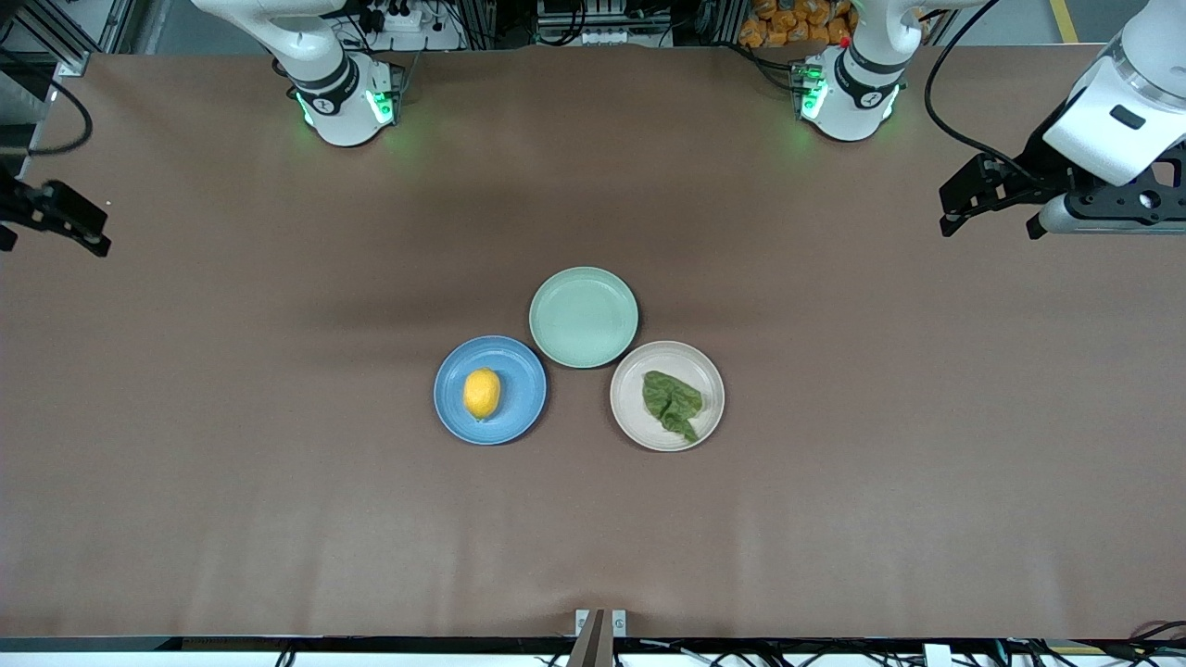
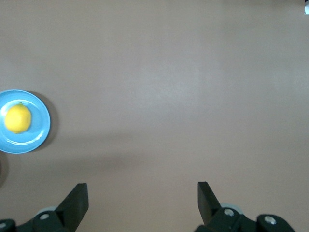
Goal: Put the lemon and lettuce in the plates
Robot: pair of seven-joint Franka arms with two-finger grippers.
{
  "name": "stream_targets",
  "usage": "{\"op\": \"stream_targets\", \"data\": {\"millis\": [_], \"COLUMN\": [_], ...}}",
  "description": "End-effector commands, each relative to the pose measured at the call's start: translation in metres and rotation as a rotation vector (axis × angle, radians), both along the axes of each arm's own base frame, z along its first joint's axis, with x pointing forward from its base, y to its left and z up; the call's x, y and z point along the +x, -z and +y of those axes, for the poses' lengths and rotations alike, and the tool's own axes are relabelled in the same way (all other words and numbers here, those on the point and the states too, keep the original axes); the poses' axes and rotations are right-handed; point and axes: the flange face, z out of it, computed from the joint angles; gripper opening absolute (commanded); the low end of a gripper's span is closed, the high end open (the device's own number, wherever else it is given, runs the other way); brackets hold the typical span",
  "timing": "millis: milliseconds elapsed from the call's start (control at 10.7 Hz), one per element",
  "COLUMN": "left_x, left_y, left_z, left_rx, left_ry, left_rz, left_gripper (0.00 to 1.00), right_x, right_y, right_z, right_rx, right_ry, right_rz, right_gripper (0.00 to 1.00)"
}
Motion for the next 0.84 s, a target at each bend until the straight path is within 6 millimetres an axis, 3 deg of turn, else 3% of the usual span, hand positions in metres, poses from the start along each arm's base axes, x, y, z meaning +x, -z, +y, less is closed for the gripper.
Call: {"op": "stream_targets", "data": {"millis": [0, 746], "left_x": [0.001, 0.001], "left_y": [-0.005, -0.006], "left_z": [0.0, 0.002], "left_rx": [0.039, 0.058], "left_ry": [0.025, 0.015], "left_rz": [-0.022, -0.027], "left_gripper": [1.0, 1.0], "right_x": [-0.013, 0.001], "right_y": [-0.018, -0.024], "right_z": [0.004, 0.002], "right_rx": [0.031, 0.103], "right_ry": [0.001, 0.013], "right_rz": [0.006, 0.07], "right_gripper": [1.0, 1.0]}}
